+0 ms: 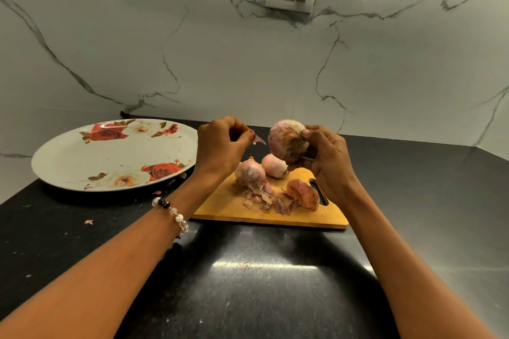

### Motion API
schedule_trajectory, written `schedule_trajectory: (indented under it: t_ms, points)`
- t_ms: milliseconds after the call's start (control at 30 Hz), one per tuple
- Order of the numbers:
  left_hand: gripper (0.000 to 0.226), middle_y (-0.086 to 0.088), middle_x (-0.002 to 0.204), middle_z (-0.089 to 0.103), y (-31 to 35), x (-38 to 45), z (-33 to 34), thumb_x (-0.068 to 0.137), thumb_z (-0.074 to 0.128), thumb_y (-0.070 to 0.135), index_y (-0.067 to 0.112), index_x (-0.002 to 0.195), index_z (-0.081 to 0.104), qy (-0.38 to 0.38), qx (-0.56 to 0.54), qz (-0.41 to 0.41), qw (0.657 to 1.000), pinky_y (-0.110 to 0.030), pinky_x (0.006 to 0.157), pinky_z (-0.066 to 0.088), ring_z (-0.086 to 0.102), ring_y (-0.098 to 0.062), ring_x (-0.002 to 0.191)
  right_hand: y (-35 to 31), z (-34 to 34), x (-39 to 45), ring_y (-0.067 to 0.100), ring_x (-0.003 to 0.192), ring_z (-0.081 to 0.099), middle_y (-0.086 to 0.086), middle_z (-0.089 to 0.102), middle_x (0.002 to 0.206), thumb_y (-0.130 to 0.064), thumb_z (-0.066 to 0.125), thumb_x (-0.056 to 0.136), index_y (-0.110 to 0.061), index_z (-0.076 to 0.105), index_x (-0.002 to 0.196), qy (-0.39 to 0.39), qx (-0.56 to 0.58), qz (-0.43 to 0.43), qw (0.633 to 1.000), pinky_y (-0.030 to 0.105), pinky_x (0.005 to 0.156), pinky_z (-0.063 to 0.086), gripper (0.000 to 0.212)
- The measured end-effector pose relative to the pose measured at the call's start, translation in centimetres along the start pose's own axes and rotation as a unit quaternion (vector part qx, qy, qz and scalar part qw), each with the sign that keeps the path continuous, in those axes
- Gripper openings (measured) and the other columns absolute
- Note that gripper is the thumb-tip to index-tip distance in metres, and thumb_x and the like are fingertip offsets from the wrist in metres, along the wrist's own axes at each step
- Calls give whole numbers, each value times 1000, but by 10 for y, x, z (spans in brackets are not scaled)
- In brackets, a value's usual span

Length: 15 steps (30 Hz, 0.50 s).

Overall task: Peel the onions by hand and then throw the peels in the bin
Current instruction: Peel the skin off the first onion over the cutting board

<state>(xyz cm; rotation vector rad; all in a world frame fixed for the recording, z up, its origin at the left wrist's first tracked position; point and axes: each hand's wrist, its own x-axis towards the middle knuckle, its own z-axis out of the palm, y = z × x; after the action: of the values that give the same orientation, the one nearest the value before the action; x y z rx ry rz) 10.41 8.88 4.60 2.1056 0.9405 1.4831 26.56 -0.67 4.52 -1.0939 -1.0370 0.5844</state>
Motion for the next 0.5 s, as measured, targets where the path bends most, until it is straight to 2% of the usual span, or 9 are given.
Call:
schedule_trajectory:
  t_ms: [100,233,333,400,500]
  points:
    - [20,-9,94,72,-3,1,0,84,71,20,6,99,71,-6,0,2,1000,-17,71,48,63,-12,79,-3,0,0,27,81,65,13,58,97,-15,47,99,-5,61,91,15,28,1,999,32,51,55,19]
    - [20,-6,97,72,-3,0,-1,85,70,13,10,105,70,-46,-4,46,998,-14,76,51,62,-7,81,-3,-2,0,26,80,64,14,58,96,-12,40,102,-6,60,87,30,32,3,999,32,51,55,25]
    - [18,-6,102,72,-2,-3,1,89,64,9,10,105,72,-73,2,71,995,-10,76,48,64,-9,87,-2,-2,1,27,79,64,13,58,94,-17,47,99,-6,60,87,22,27,0,999,32,50,54,21]
    - [23,-6,108,71,-2,-4,3,92,59,8,9,112,69,-83,-1,72,994,-15,81,50,67,-14,96,-1,-2,1,28,78,64,13,57,94,-20,50,97,-3,60,88,17,26,5,999,32,49,54,21]
    - [30,-5,116,68,0,-5,2,95,56,15,10,124,62,-95,-14,70,993,-17,86,48,65,-15,106,0,0,1,24,74,66,11,57,92,-11,45,100,0,58,91,11,21,12,1000,32,50,55,20]
